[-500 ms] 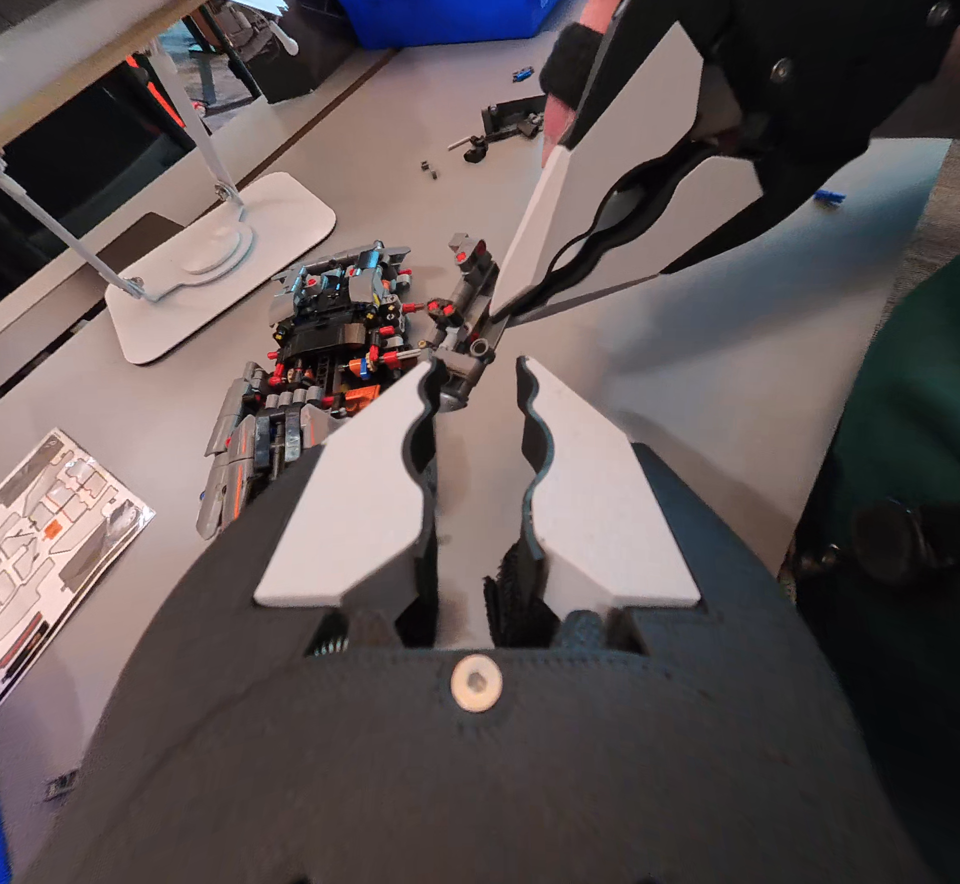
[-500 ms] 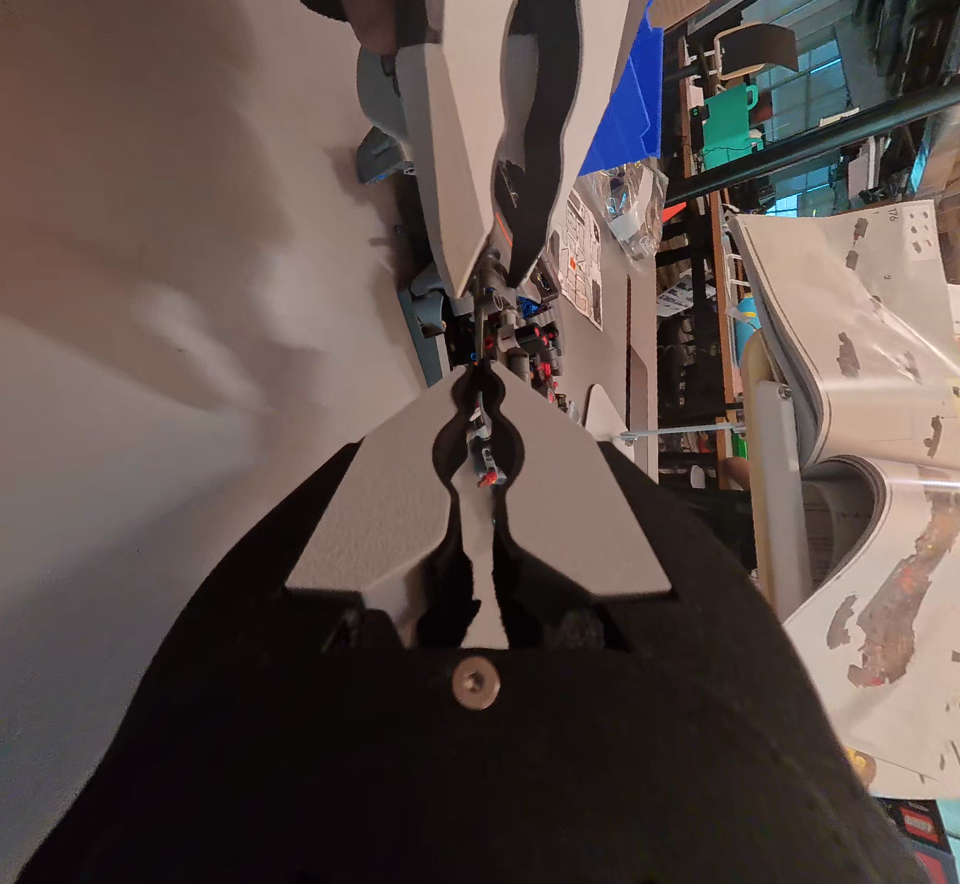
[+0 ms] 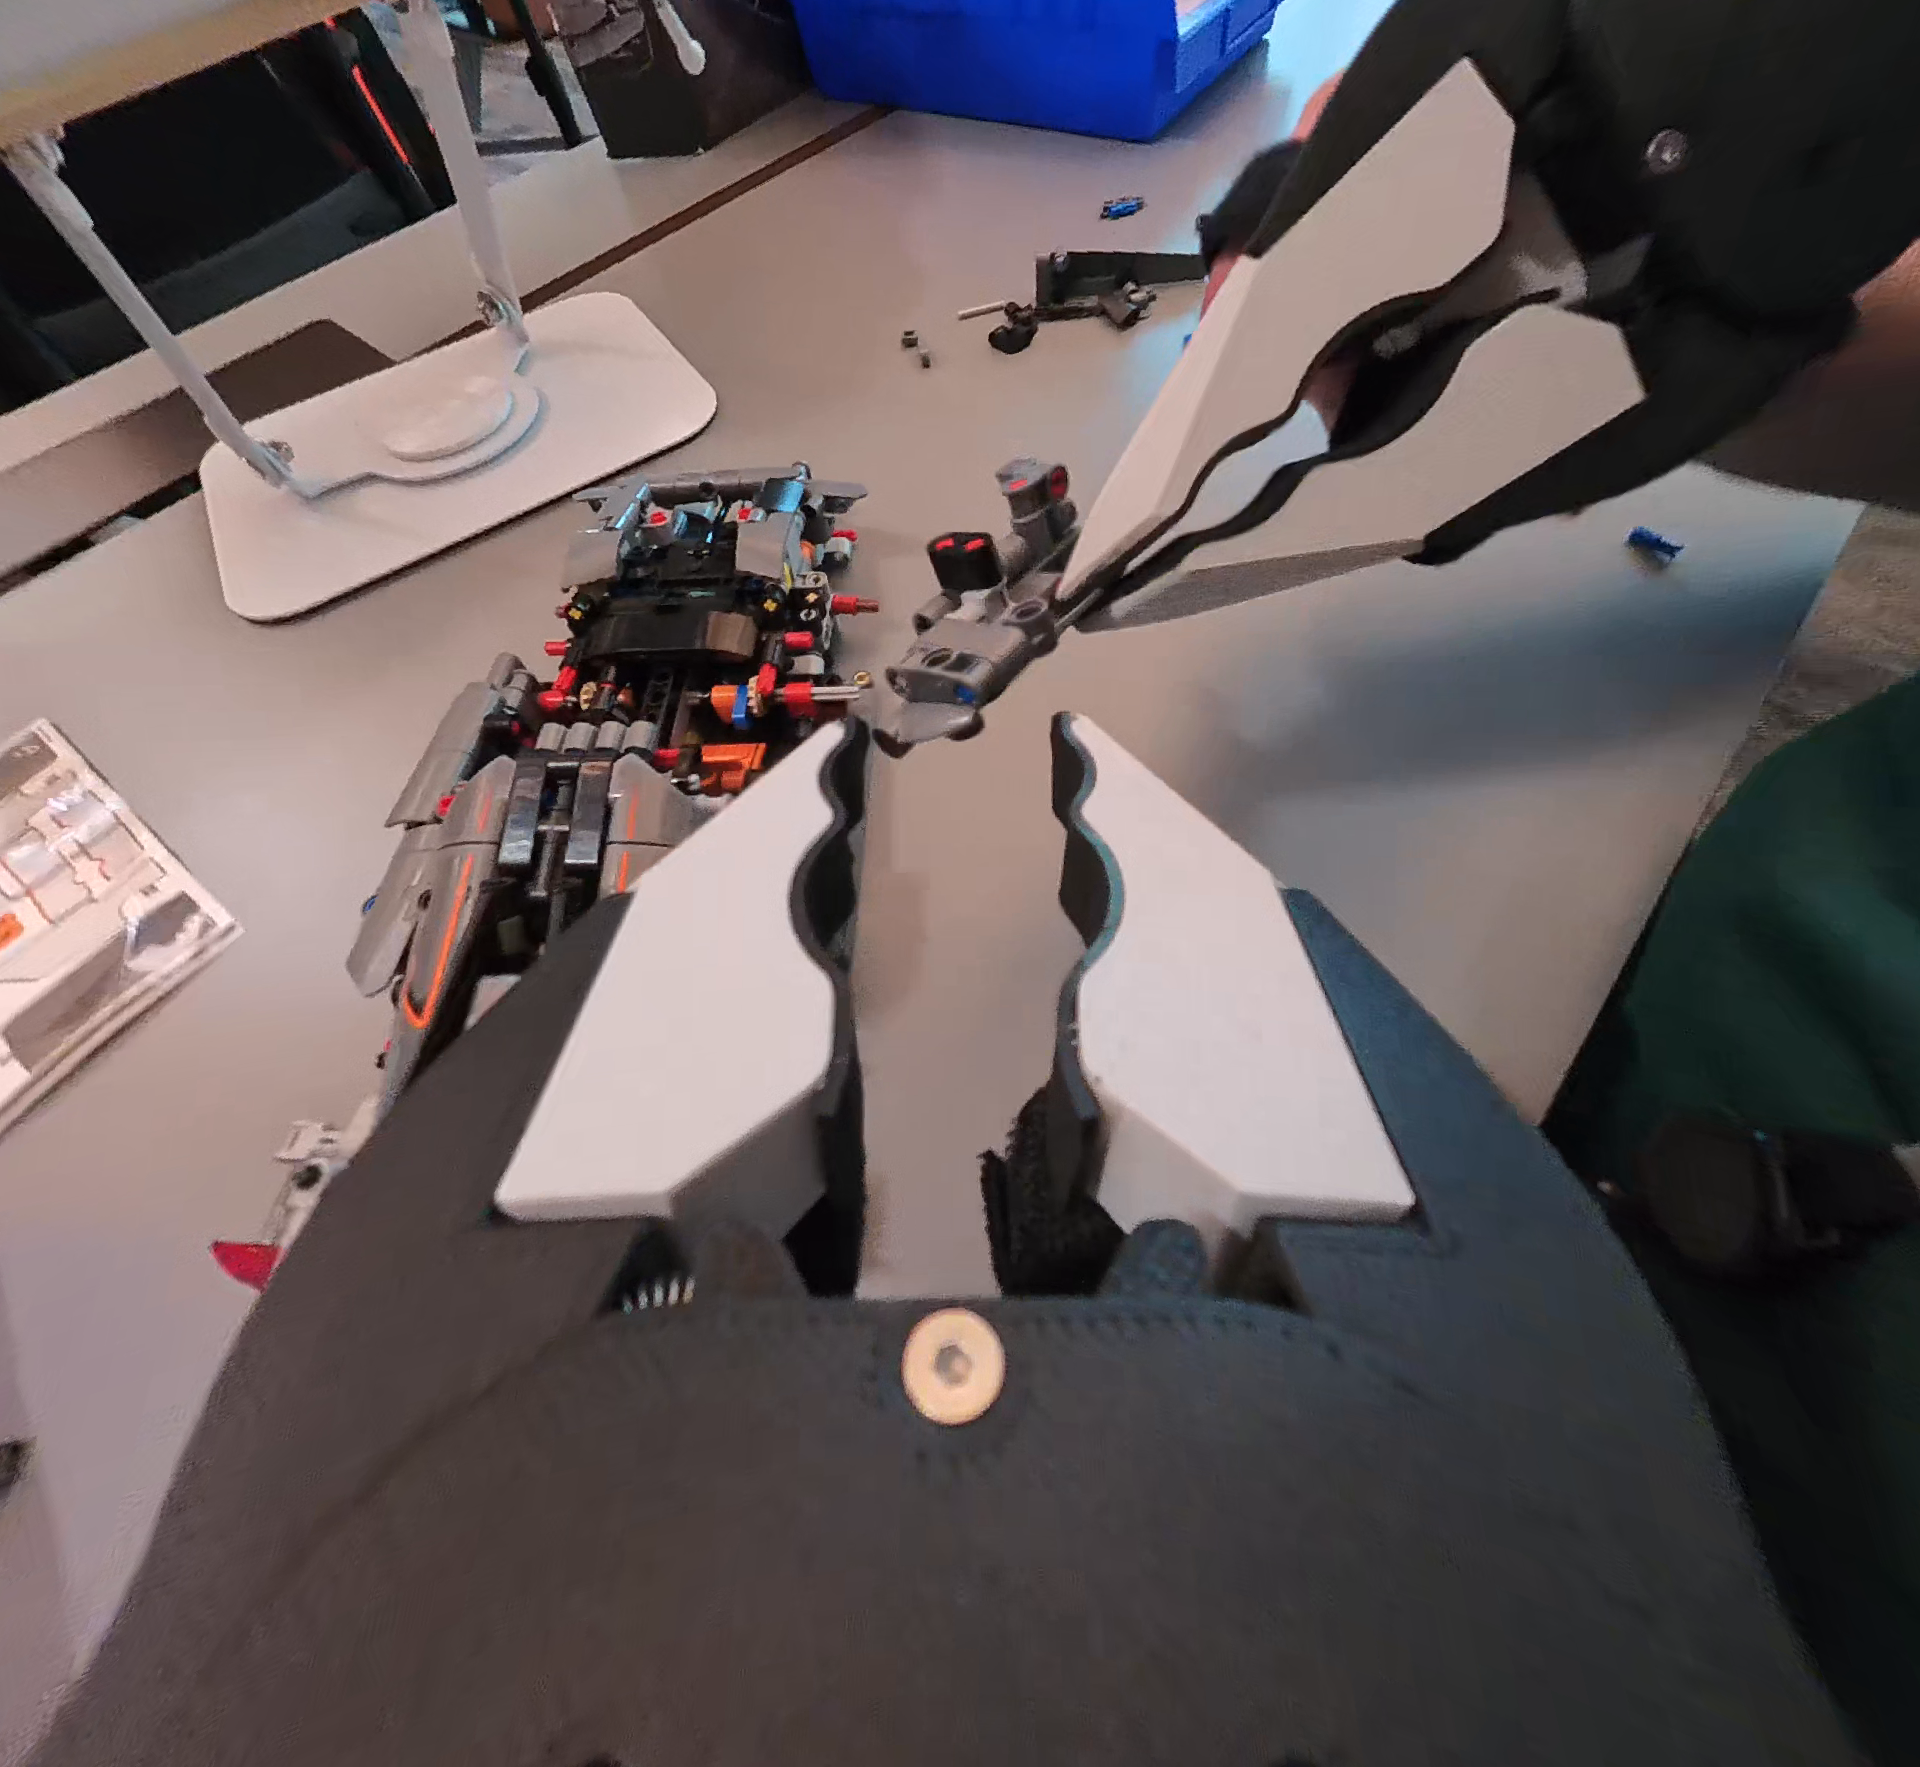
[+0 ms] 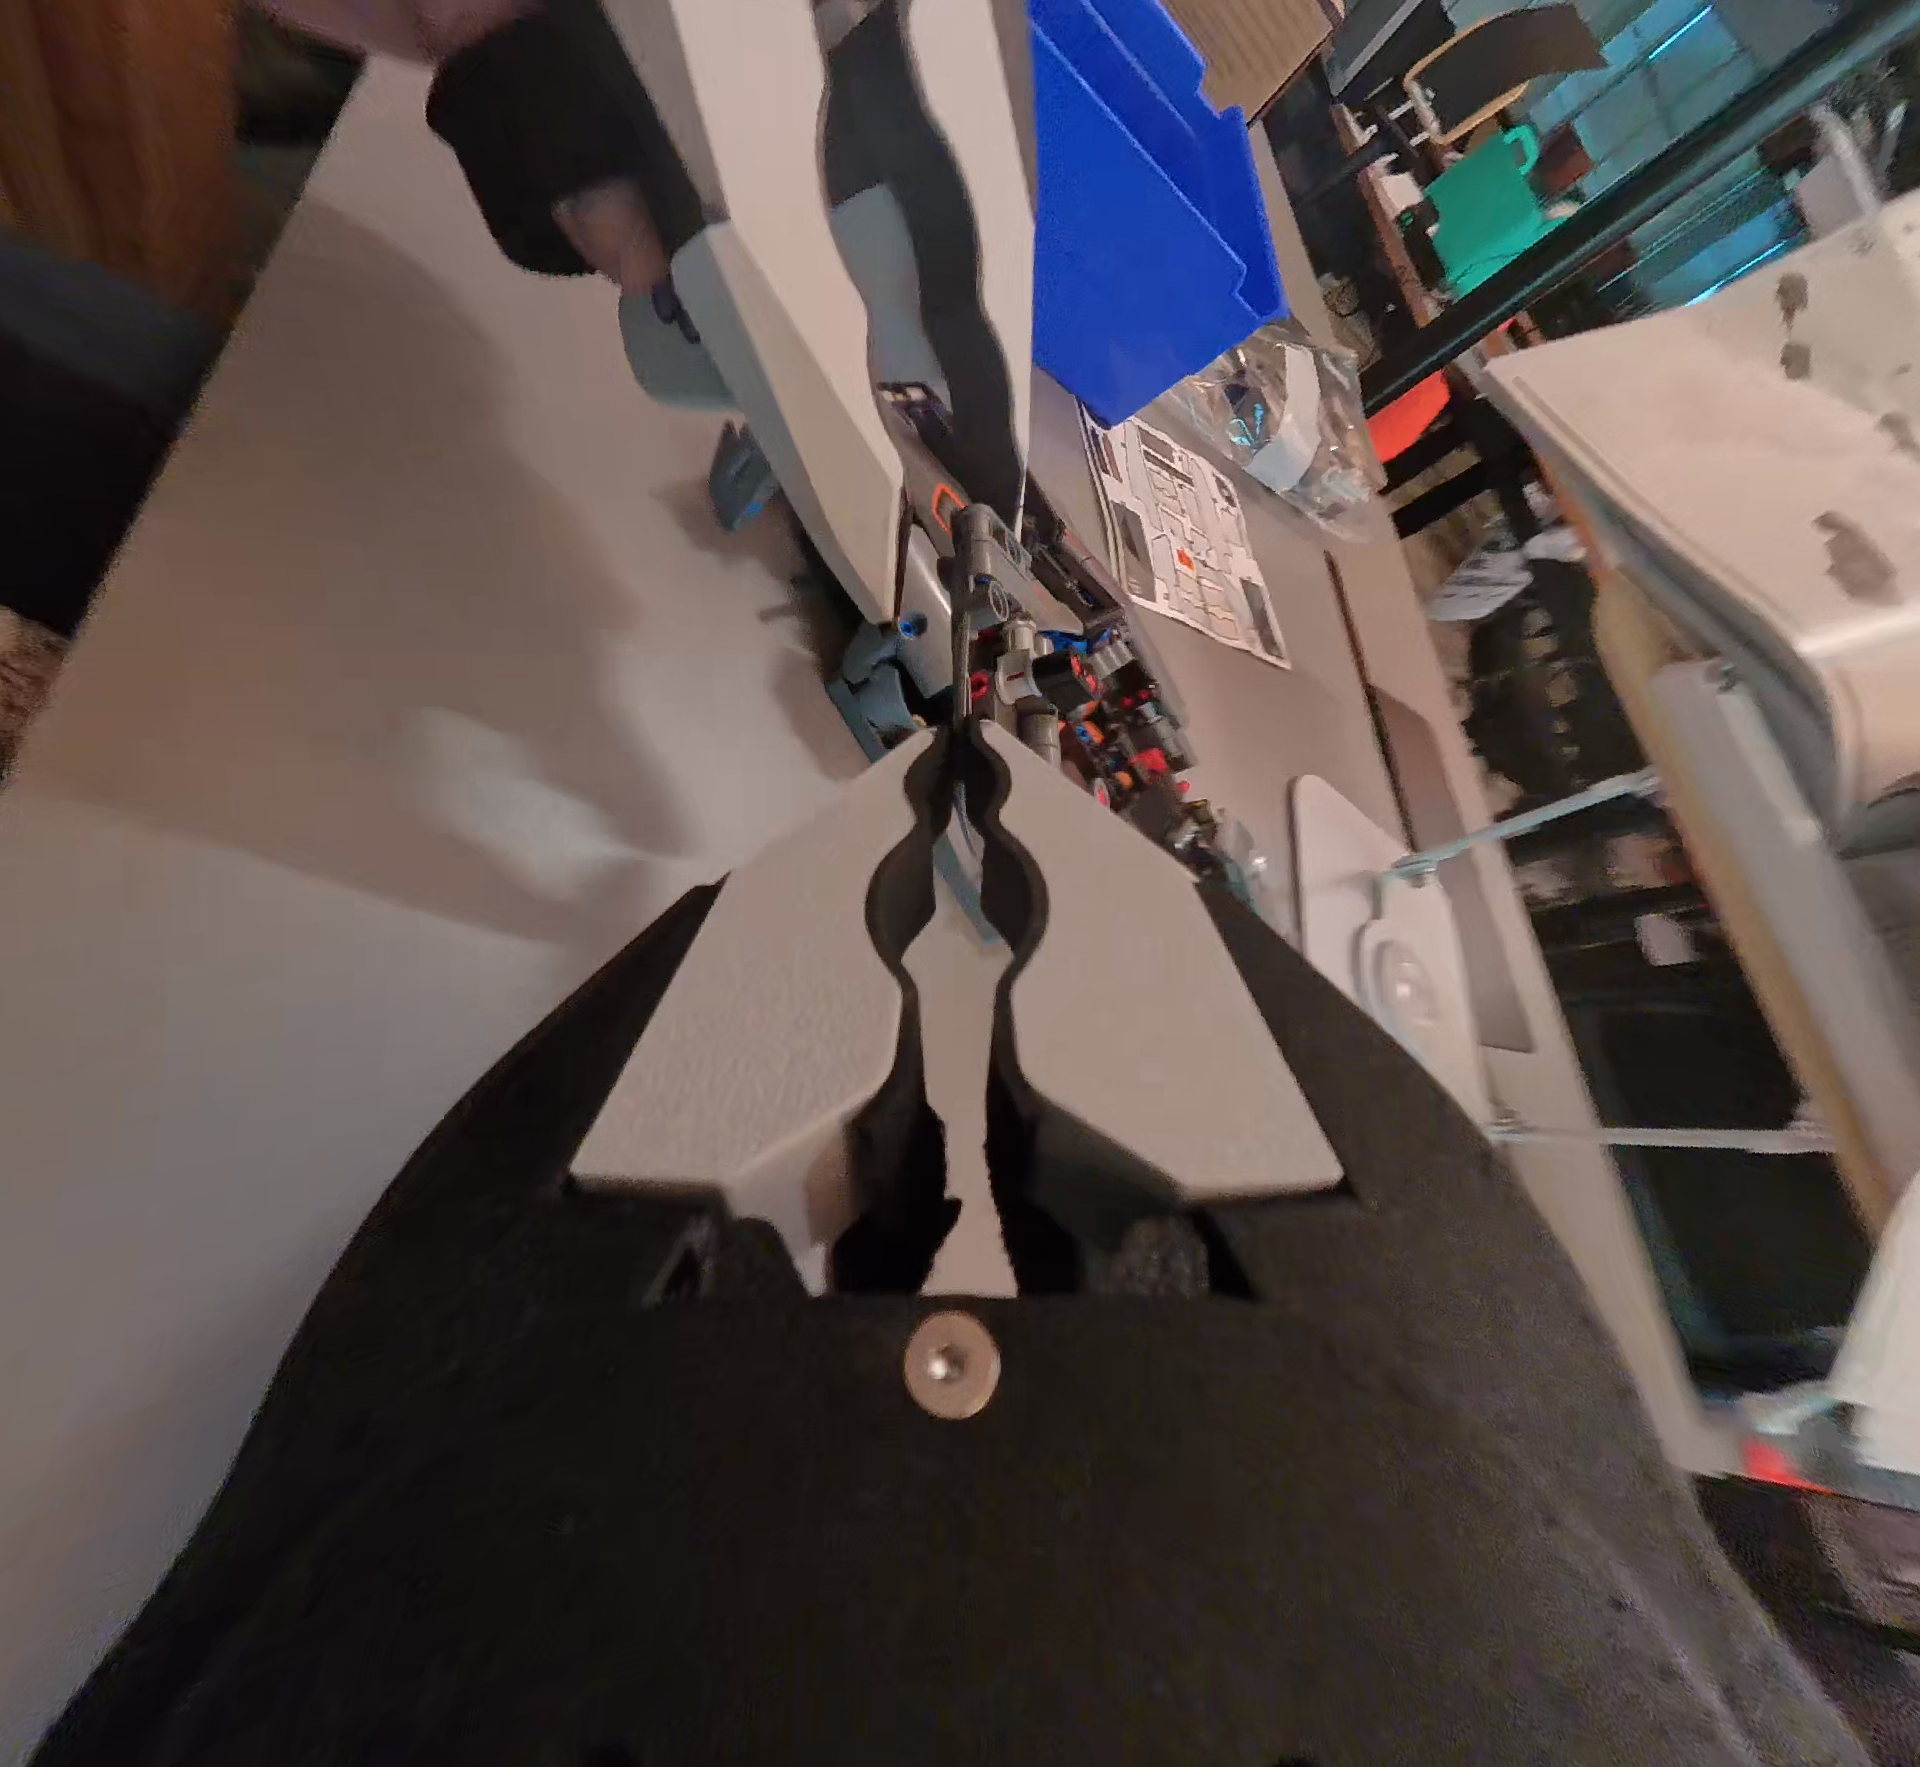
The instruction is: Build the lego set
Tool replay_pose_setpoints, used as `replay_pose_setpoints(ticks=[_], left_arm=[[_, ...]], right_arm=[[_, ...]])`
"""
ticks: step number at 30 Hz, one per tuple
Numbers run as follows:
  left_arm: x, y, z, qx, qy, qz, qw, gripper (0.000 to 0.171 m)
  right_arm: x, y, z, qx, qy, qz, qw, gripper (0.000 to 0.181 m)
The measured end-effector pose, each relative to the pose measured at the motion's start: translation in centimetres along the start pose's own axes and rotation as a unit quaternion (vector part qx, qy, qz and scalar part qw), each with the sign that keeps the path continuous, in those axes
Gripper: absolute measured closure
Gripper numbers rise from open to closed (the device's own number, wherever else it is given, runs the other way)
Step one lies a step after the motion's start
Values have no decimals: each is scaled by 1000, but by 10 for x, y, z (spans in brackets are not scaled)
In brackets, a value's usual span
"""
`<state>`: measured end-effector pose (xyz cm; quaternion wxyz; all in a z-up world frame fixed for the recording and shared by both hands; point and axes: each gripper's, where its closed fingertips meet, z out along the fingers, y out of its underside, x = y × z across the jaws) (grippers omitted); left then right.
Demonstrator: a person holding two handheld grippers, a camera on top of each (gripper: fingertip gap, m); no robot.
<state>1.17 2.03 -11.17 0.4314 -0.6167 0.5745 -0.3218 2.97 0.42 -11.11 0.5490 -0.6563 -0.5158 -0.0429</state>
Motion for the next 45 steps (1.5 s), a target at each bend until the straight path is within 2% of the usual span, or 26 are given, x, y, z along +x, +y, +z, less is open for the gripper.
replay_pose_setpoints(ticks=[4, 7, 10, 12, 15, 16, 18, 22, 27, 30, 33, 37, 40, 42, 44, 45], left_arm=[[5, -7, 3, 28, 19, -72, 997, 138], [9, -14, 5, 55, 43, -113, 991, 138], [10, -20, 6, 73, 54, -139, 986, 138], [12, -24, 8, 83, 66, -154, 982, 138], [12, -29, 11, 89, 68, -161, 981, 138], [12, -31, 12, 90, 68, -159, 981, 139], [13, -35, 13, 94, 67, -160, 980, 139], [18, -46, 17, 107, 83, -166, 977, 139], [21, -58, 19, 127, 104, -199, 966, 138], [25, -65, 15, 156, 146, -239, 947, 142], [29, -63, 13, 168, 174, -273, 931, 147], [32, -58, 9, 173, 183, -285, 925, 152], [31, -53, 8, 166, 182, -285, 927, 153], [30, -50, 8, 153, 173, -275, 933, 155], [28, -47, 7, 134, 165, -262, 941, 156], [26, -43, 7, 116, 160, -253, 947, 156]], right_arm=[[4, -14, -8, 66, -31, 135, 988, 181], [12, -28, -18, 150, -71, 284, 944, 181], [23, -30, -24, 221, -109, 425, 871, 181], [32, -30, -29, 270, -141, 518, 800, 181], [47, -28, -36, 343, -183, 625, 677, 181], [51, -25, -36, 356, -189, 647, 647, 181], [55, -21, -38, 380, -196, 670, 607, 181], [61, -18, -40, 405, -212, 702, 546, 181], [55, -27, -39, 411, -235, 702, 531, 181], [51, -31, -39, 407, -247, 700, 532, 181], [45, -34, -40, 407, -256, 701, 526, 181], [37, -35, -37, 404, -261, 708, 517, 181], [33, -34, -34, 391, -246, 704, 539, 181], [31, -31, -31, 372, -219, 696, 574, 179], [30, -25, -28, 342, -194, 687, 611, 169], [30, -20, -28, 323, -178, 676, 639, 166]])
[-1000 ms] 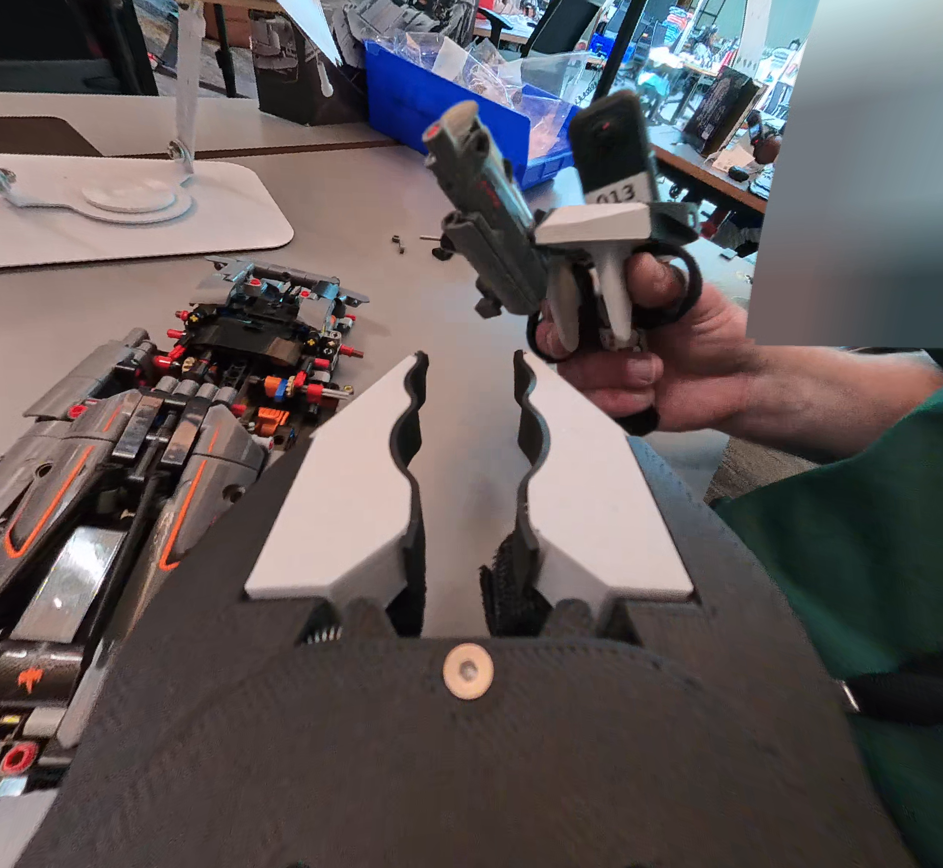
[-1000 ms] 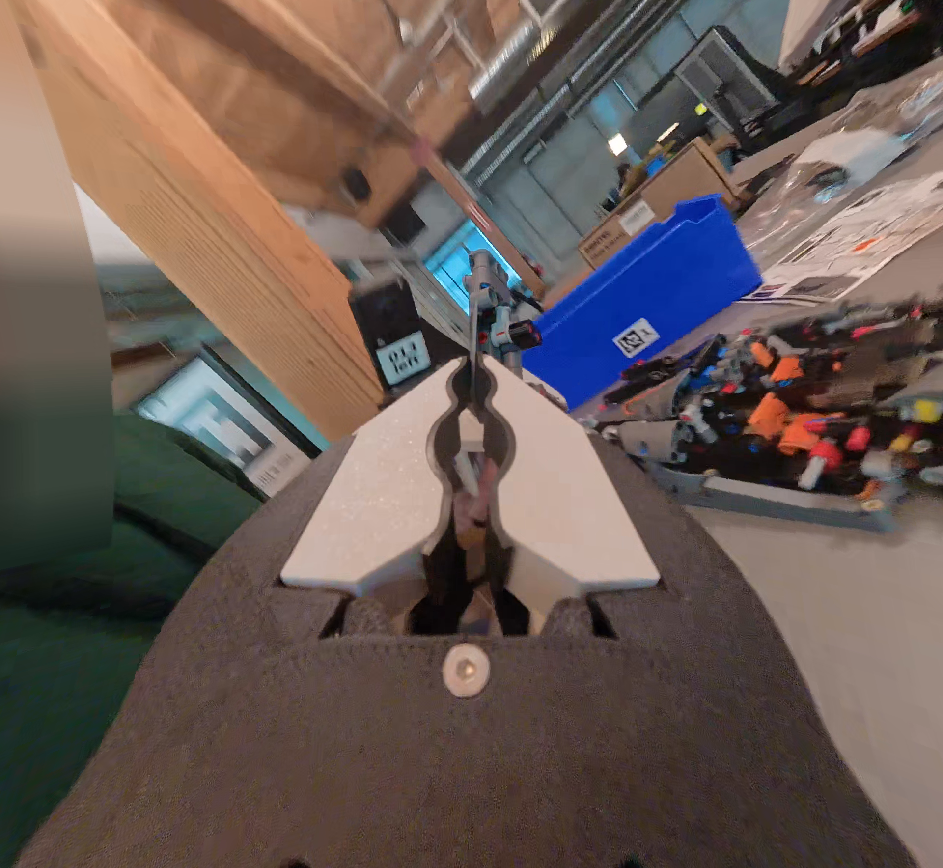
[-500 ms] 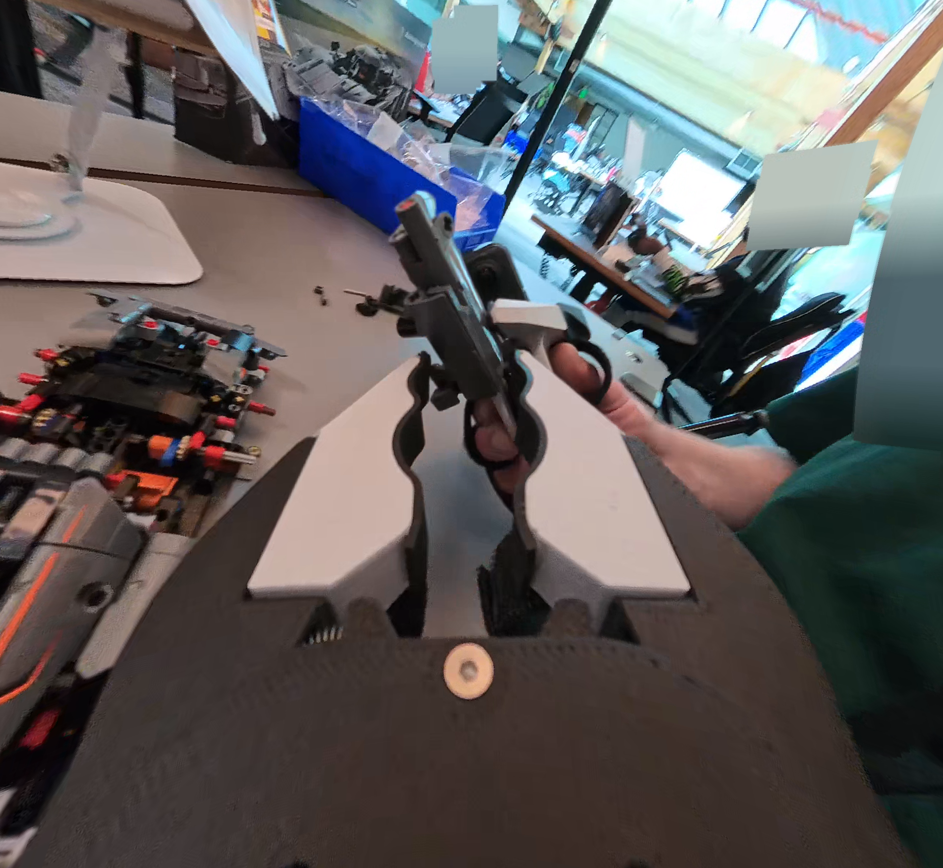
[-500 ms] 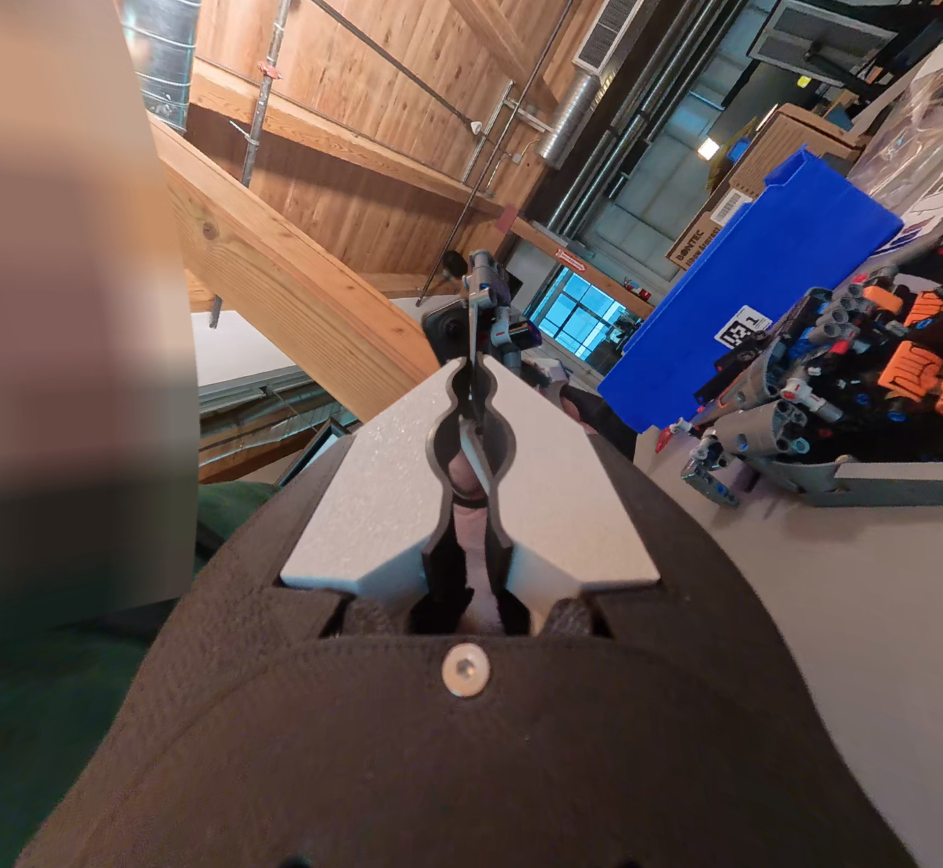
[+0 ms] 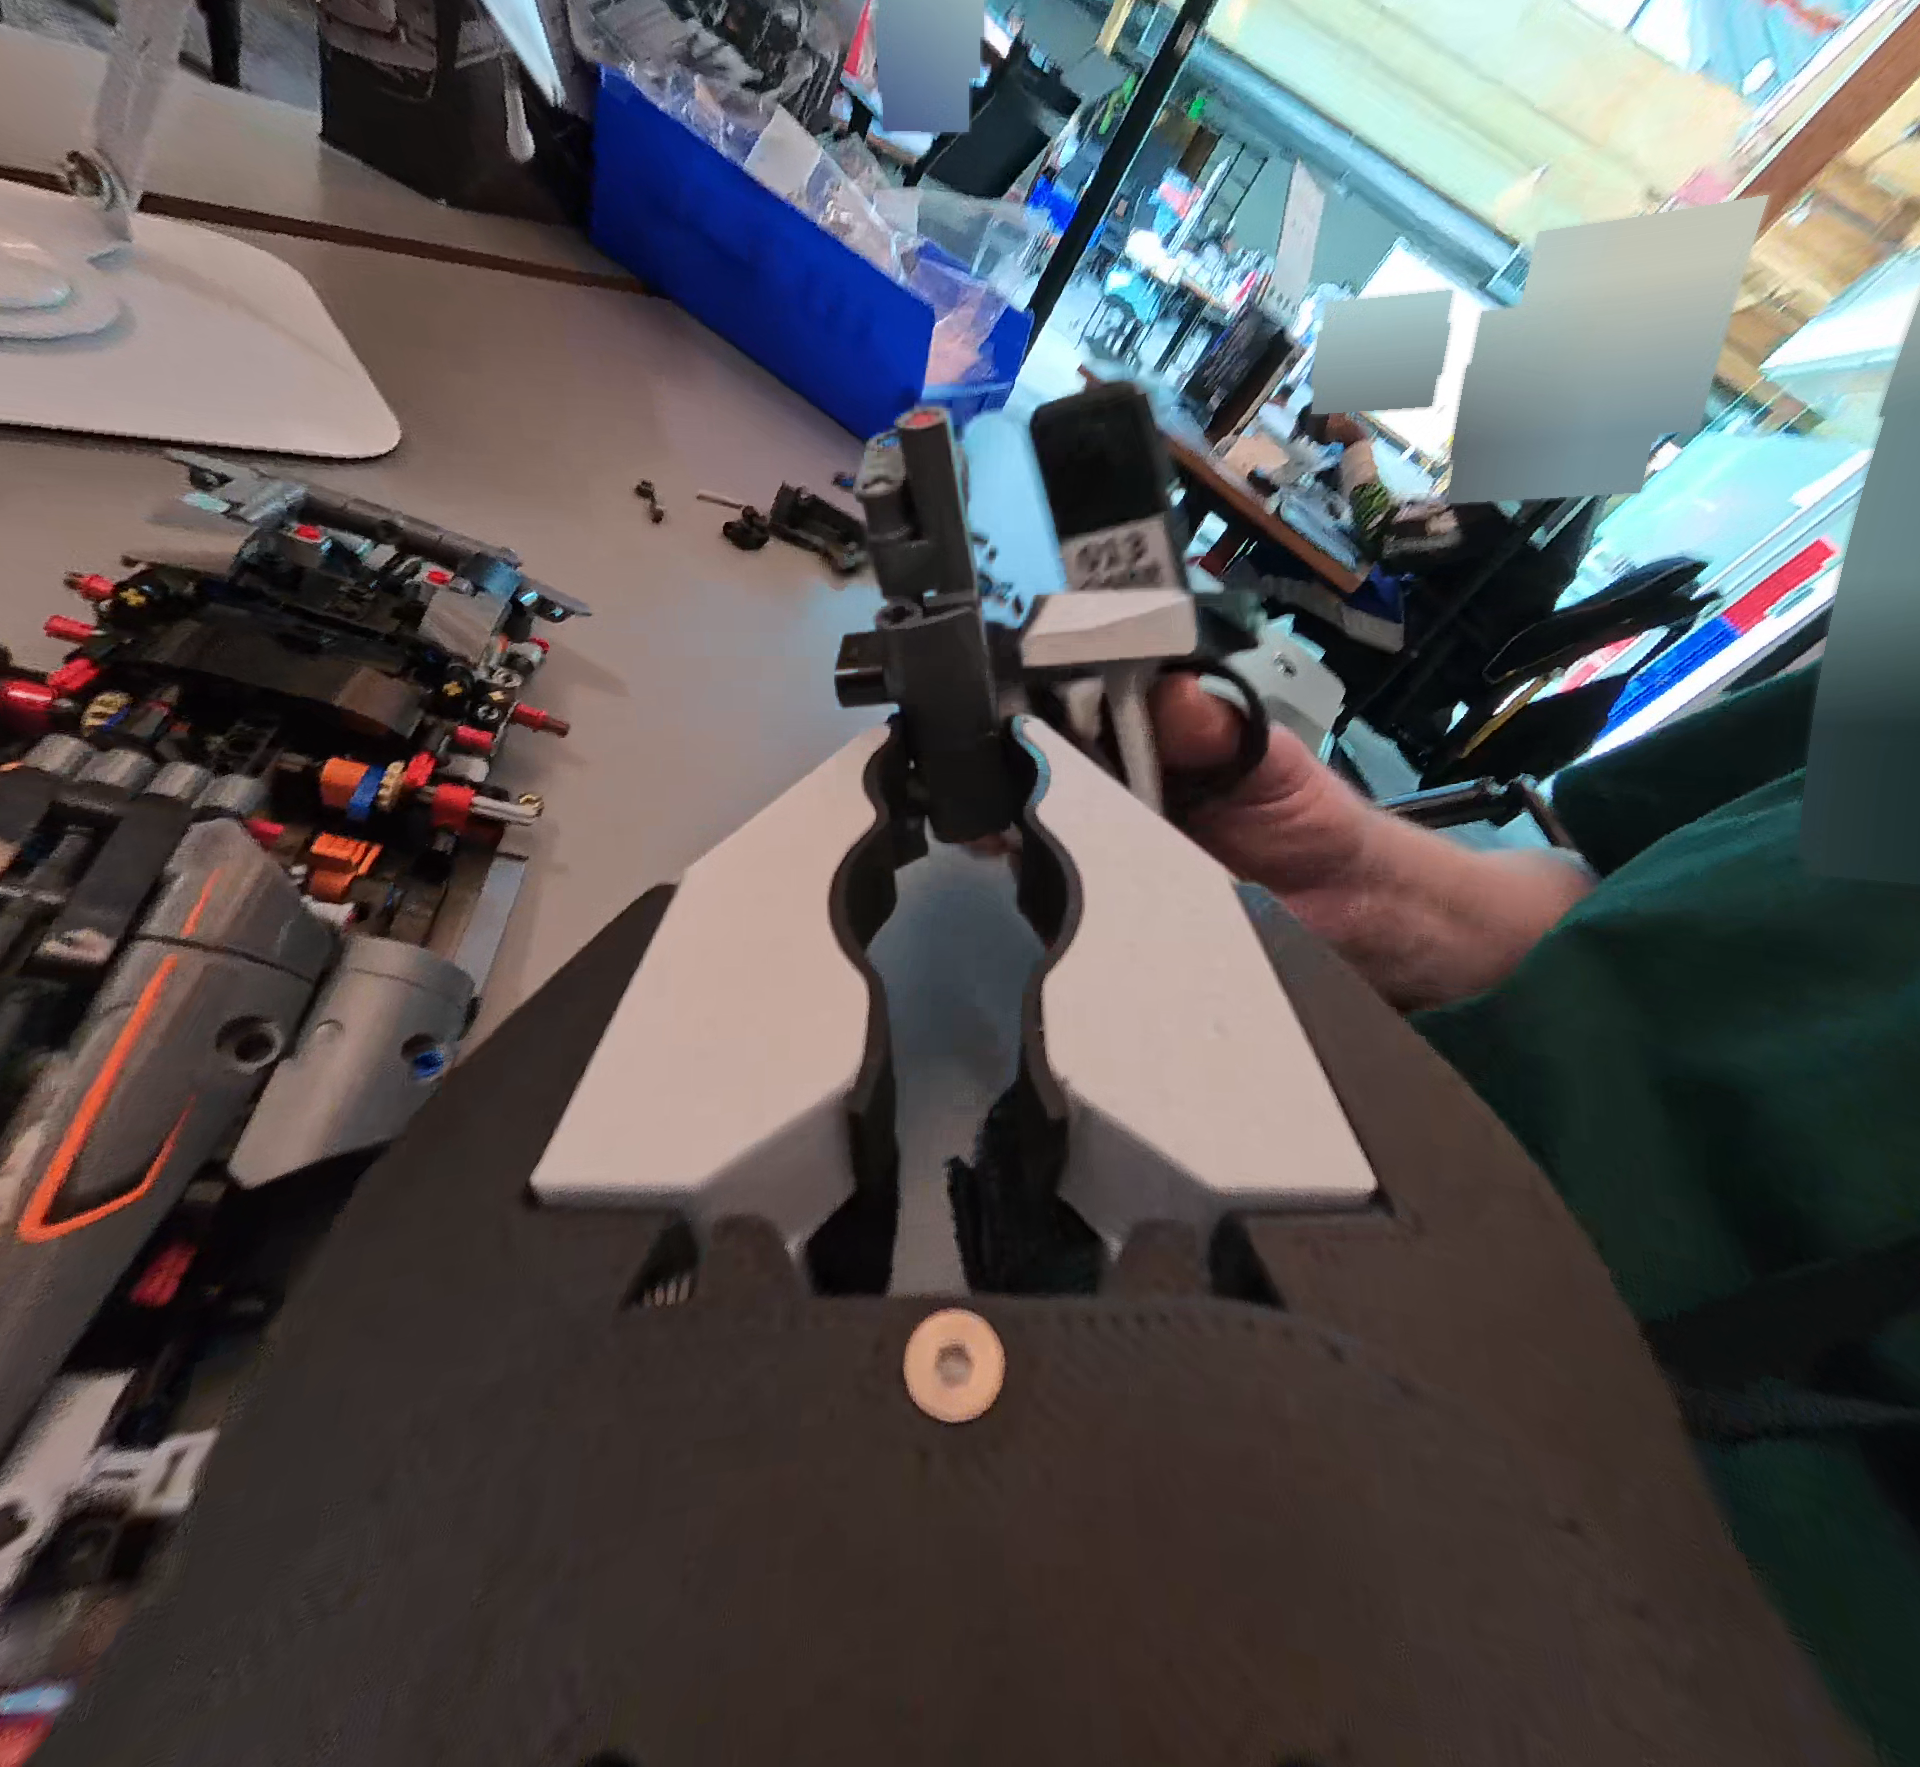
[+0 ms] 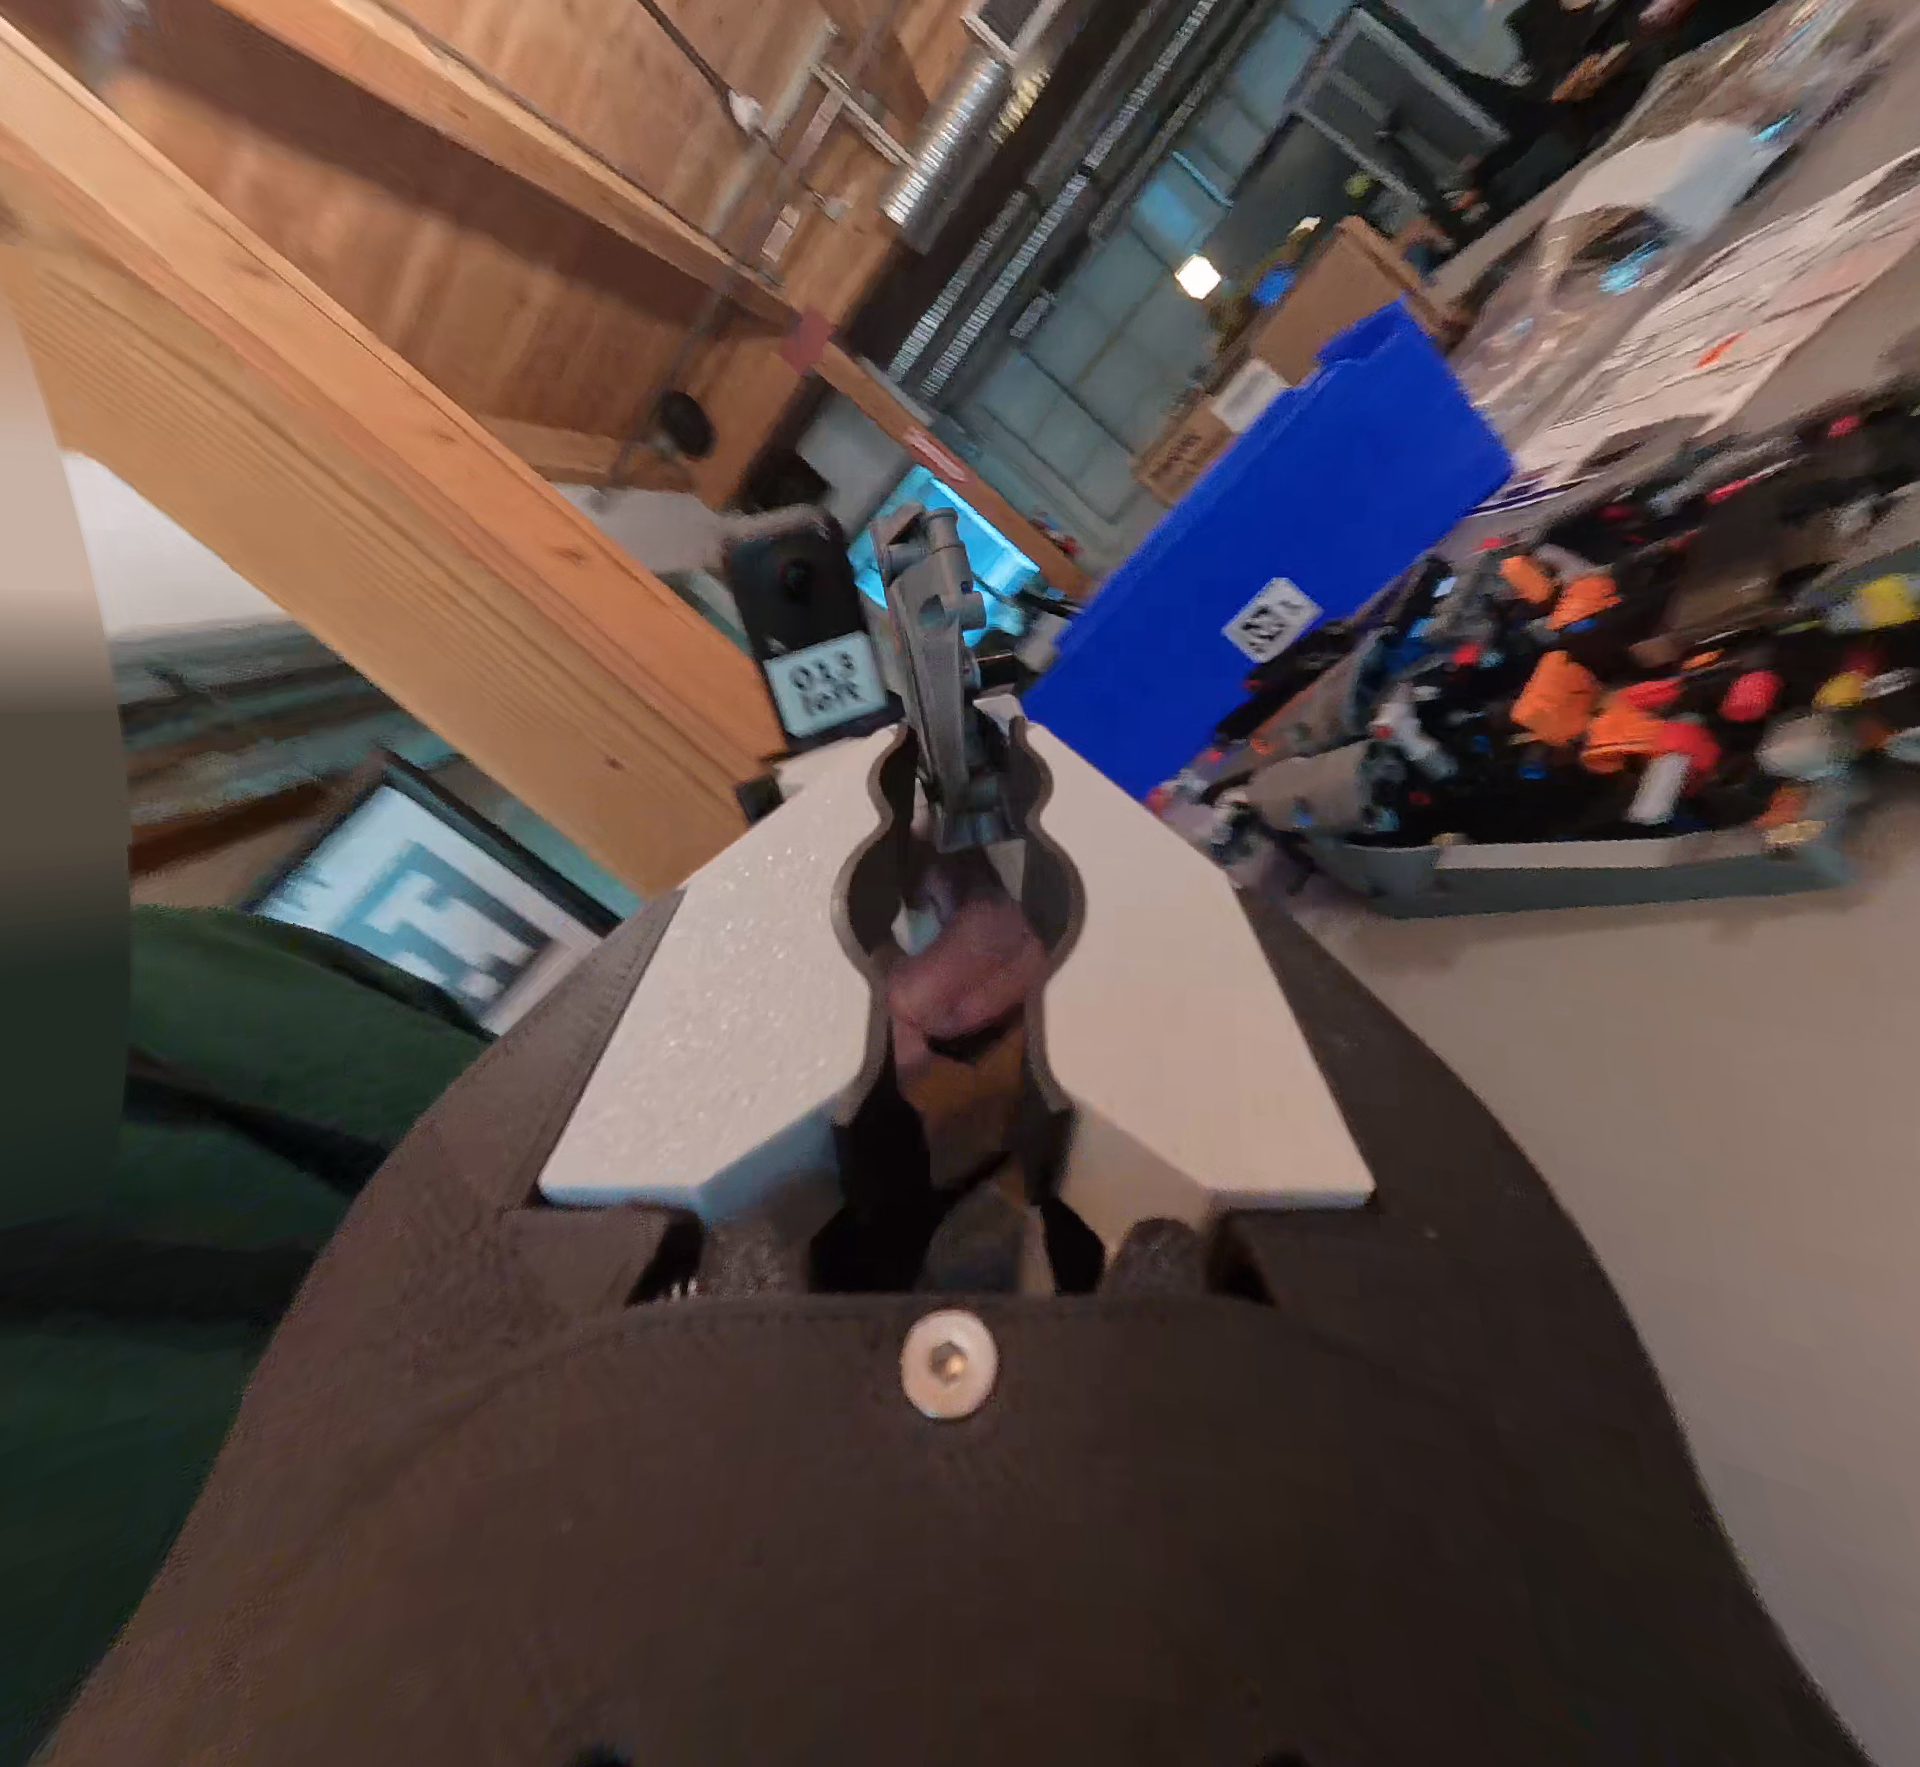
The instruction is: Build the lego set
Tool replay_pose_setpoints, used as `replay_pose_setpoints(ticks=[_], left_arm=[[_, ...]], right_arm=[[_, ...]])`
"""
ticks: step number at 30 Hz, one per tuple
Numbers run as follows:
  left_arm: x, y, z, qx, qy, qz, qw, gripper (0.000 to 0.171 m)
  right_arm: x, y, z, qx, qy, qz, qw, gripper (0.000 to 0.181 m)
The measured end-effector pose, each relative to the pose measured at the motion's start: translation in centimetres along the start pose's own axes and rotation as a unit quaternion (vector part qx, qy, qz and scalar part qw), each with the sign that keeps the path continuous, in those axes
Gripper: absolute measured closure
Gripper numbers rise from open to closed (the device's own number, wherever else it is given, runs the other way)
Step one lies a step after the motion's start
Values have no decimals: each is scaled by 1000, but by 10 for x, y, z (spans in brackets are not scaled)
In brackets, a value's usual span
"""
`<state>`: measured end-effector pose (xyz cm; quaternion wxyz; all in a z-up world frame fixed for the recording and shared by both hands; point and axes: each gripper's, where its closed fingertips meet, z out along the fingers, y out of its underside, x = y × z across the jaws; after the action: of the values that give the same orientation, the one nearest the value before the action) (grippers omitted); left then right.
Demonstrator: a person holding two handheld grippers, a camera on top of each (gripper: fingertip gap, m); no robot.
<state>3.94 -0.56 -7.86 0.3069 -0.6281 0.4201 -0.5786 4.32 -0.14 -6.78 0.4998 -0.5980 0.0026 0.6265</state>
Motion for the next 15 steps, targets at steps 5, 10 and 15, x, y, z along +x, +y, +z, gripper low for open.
replay_pose_setpoints(ticks=[5, 10, 15], left_arm=[[-22, 18, -13, -139, -85, 100, 982, 156], [-32, 34, -18, -280, -143, 225, 922, 156], [-41, 47, -21, -378, -173, 310, 855, 157]], right_arm=[[-3, -7, -10, -131, 116, -261, 949, 154], [-16, 2, 2, -277, 130, -472, 826, 147], [8, 18, 7, -385, 149, -640, 648, 143]])
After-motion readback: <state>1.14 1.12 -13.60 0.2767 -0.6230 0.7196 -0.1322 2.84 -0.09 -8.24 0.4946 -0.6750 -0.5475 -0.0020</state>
